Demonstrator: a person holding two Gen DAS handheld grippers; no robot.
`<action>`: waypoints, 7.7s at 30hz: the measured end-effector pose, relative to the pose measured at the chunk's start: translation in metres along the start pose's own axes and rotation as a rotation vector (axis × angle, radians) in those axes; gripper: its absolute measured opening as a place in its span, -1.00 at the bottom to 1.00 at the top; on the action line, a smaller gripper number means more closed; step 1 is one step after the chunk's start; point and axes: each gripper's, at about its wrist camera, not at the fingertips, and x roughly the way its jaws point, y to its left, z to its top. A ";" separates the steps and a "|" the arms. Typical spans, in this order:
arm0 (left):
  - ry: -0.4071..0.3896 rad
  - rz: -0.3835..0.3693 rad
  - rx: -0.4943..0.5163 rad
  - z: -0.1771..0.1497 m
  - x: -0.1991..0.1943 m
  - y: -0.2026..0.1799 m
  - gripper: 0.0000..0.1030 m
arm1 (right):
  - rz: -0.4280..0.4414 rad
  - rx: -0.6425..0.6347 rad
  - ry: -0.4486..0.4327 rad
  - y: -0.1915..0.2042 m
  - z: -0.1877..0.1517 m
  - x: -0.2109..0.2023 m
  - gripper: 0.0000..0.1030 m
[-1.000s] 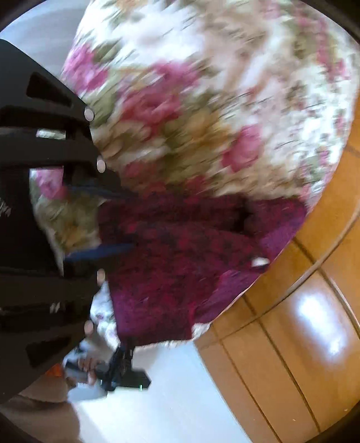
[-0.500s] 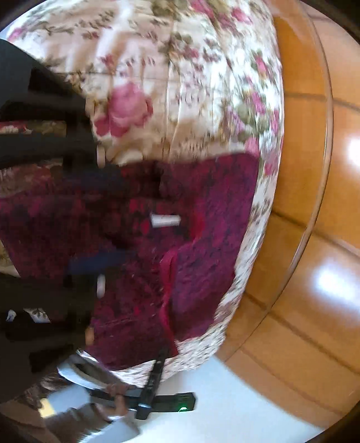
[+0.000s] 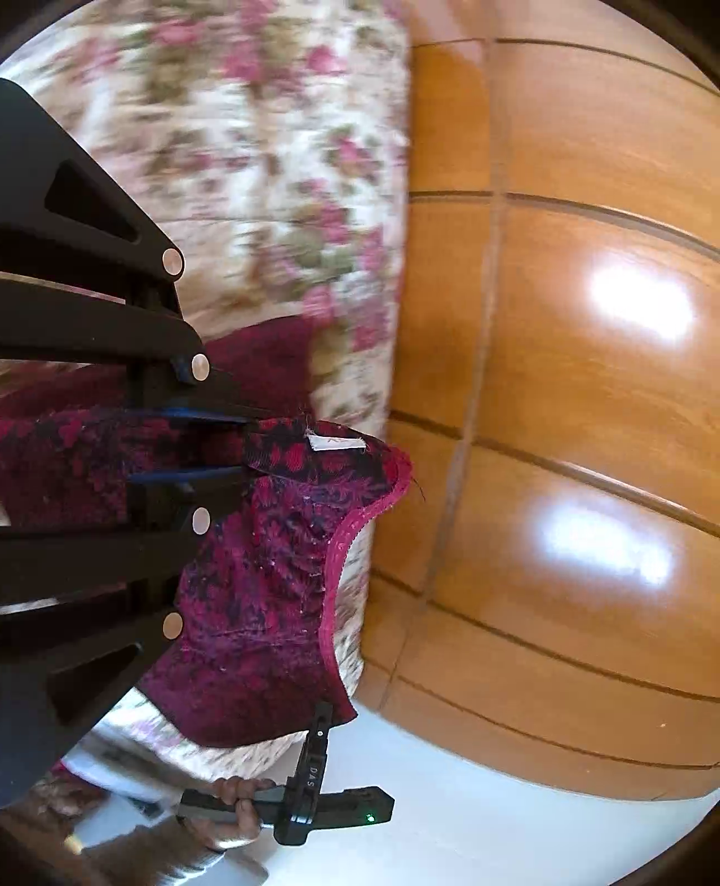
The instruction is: Fold small clothes
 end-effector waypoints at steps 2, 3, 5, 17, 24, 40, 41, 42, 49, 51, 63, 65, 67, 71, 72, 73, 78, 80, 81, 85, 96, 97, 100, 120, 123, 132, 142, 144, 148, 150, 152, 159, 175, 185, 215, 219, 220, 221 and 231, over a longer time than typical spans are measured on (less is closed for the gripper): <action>0.005 0.026 -0.004 0.021 0.027 0.008 -0.78 | -0.047 0.006 0.004 -0.010 0.021 0.028 -0.67; 0.014 0.046 -0.011 0.031 0.046 0.014 -0.79 | -0.054 0.029 0.013 -0.016 0.028 0.042 -0.67; 0.041 0.070 -0.026 0.042 0.075 0.022 -0.79 | -0.098 0.048 0.030 -0.027 0.040 0.071 -0.67; 0.303 0.275 -0.075 -0.002 0.216 0.070 -0.80 | -0.265 0.112 0.187 -0.084 0.006 0.197 -0.55; 0.242 0.290 -0.121 0.011 0.175 0.062 -0.46 | -0.291 0.098 0.128 -0.078 0.015 0.159 0.28; 0.227 0.067 -0.263 -0.090 0.067 0.035 -0.60 | -0.127 -0.125 0.132 0.052 -0.058 0.131 0.66; 0.252 0.116 -0.240 -0.094 0.072 0.034 -0.64 | -0.122 -0.100 0.172 0.042 -0.065 0.148 0.69; 0.266 0.165 -0.207 -0.101 0.076 0.031 -0.64 | -0.097 -0.085 0.162 0.035 -0.070 0.156 0.70; 0.173 0.312 -0.136 -0.087 0.046 0.003 -0.55 | -0.107 -0.114 0.125 0.040 -0.070 0.153 0.74; 0.151 0.340 -0.107 -0.080 0.040 -0.001 -0.23 | -0.096 -0.103 0.119 0.040 -0.070 0.147 0.75; 0.100 0.383 -0.053 -0.044 0.042 -0.003 -0.16 | -0.150 0.032 0.017 0.001 -0.063 0.071 0.82; 0.100 0.385 -0.051 -0.042 0.044 -0.005 -0.16 | -0.178 0.072 0.014 -0.015 -0.063 0.066 0.82; 0.093 0.389 -0.037 -0.037 0.046 -0.008 -0.16 | -0.195 0.098 0.020 -0.025 -0.067 0.063 0.82; 0.094 0.395 -0.017 -0.031 0.052 -0.011 -0.16 | -0.205 0.139 0.054 -0.042 -0.076 0.069 0.80; 0.098 0.391 -0.021 -0.031 0.054 -0.010 -0.16 | -0.203 0.148 0.067 -0.045 -0.079 0.072 0.78; 0.109 0.386 -0.029 -0.030 0.058 -0.006 -0.16 | -0.199 0.157 0.078 -0.049 -0.083 0.074 0.67; 0.185 0.274 -0.178 -0.019 0.088 0.027 -0.16 | -0.150 0.231 0.096 -0.063 -0.095 0.086 0.61; 0.214 0.216 -0.251 -0.014 0.103 0.043 -0.16 | -0.153 0.223 0.098 -0.062 -0.095 0.086 0.61; 0.227 0.179 -0.287 -0.012 0.112 0.051 -0.16 | -0.154 0.220 0.101 -0.062 -0.096 0.087 0.61; 0.307 0.102 -0.341 -0.010 0.146 0.063 -0.19 | -0.152 0.216 0.103 -0.062 -0.095 0.089 0.60; 0.265 0.198 -0.301 -0.047 0.145 0.072 -0.76 | -0.095 0.226 0.127 -0.075 -0.106 0.103 0.52; 0.249 0.187 -0.342 -0.051 0.145 0.075 -0.76 | -0.083 0.247 0.129 -0.078 -0.107 0.104 0.56; 0.247 0.221 -0.383 -0.039 0.137 0.072 -0.49 | -0.051 0.286 0.138 -0.083 -0.107 0.103 0.57; 0.093 0.307 0.033 -0.023 0.091 -0.085 -0.14 | 0.051 0.339 0.201 -0.097 -0.143 0.045 0.94; 0.098 0.287 0.046 -0.024 0.095 -0.090 -0.14 | 0.074 0.372 0.202 -0.101 -0.150 0.042 0.95; 0.119 0.270 0.103 -0.027 0.105 -0.110 -0.14 | 0.103 0.385 0.194 -0.102 -0.156 0.039 0.96; 0.144 0.254 0.136 -0.032 0.116 -0.118 -0.14 | 0.121 0.449 0.189 -0.113 -0.163 0.022 0.96; 0.147 0.249 0.136 -0.033 0.120 -0.119 -0.14 | 0.121 0.447 0.195 -0.112 -0.164 0.022 0.96; 0.160 0.236 0.136 -0.034 0.127 -0.122 -0.14 | 0.117 0.444 0.204 -0.110 -0.164 0.021 0.96; 0.165 0.232 0.145 -0.034 0.129 -0.124 -0.14 | 0.125 0.449 0.191 -0.113 -0.163 0.018 0.96; 0.168 0.234 0.157 -0.034 0.133 -0.127 -0.14 | 0.117 0.478 0.165 -0.119 -0.164 0.012 0.96; 0.209 0.239 0.188 -0.038 0.151 -0.133 -0.14 | 0.128 0.481 0.168 -0.124 -0.164 0.021 0.97; 0.210 0.203 0.067 -0.047 0.136 -0.099 -0.14 | 0.189 0.474 0.177 -0.131 -0.159 0.029 0.97; 0.181 0.331 -0.264 -0.056 0.063 0.036 0.11 | 0.104 0.395 0.075 -0.115 -0.119 0.019 0.86; 0.239 0.259 -0.423 -0.032 0.160 0.098 -0.80 | -0.199 0.081 0.208 -0.066 -0.018 0.169 -0.56; 0.236 0.305 -0.375 -0.033 0.165 0.093 -0.78 | -0.199 0.083 0.207 -0.066 -0.019 0.169 -0.51; 0.240 0.319 -0.358 -0.029 0.163 0.089 -0.77 | -0.199 0.078 0.210 -0.065 -0.018 0.168 -0.49; 0.238 0.339 -0.348 -0.025 0.159 0.086 -0.69 | -0.193 0.074 0.211 -0.064 -0.016 0.167 -0.39; 0.120 0.422 -0.212 -0.002 0.095 0.027 -0.54 | -0.073 0.135 0.151 -0.065 -0.021 0.115 0.88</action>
